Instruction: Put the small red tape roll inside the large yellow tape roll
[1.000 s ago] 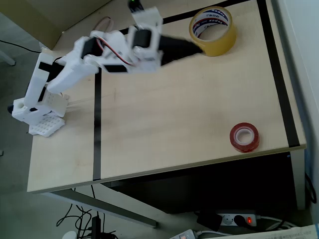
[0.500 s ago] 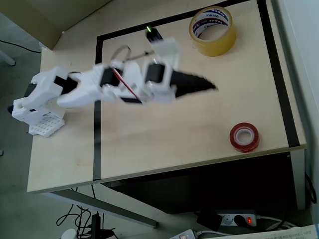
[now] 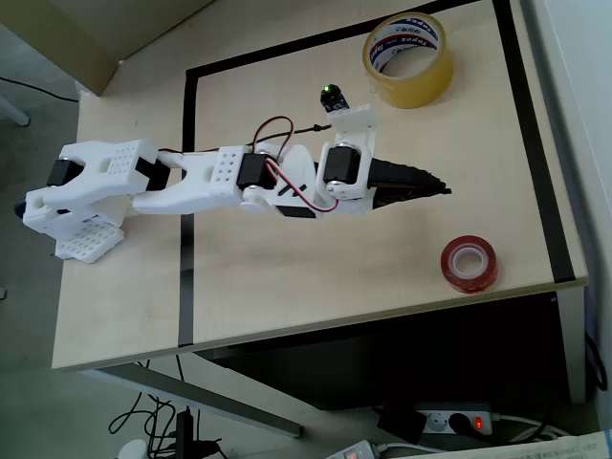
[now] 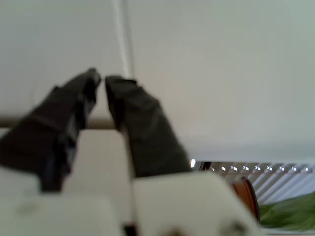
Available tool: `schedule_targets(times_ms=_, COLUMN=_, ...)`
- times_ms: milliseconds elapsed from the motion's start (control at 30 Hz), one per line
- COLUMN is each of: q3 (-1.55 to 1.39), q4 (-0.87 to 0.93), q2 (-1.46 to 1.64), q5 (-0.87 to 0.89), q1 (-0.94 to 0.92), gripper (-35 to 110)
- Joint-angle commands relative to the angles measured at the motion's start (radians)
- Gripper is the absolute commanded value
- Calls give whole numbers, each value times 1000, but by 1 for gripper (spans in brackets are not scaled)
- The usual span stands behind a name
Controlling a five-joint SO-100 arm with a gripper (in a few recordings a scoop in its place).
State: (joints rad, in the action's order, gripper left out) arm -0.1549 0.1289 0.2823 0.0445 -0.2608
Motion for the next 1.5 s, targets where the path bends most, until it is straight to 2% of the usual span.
schedule_targets(times_ms=0, q3=80, q4=-52, q2=40, q5=-3, q1=-17, gripper=0)
schedule_targets(times_ms=767, q3=52, q4=-97, q2=-100, q5=-5, q1=-71, gripper=0)
schedule_targets(times_ms=1467, q3=9, q4=-43, q2=-161, q5=5, q1=-72, gripper=0)
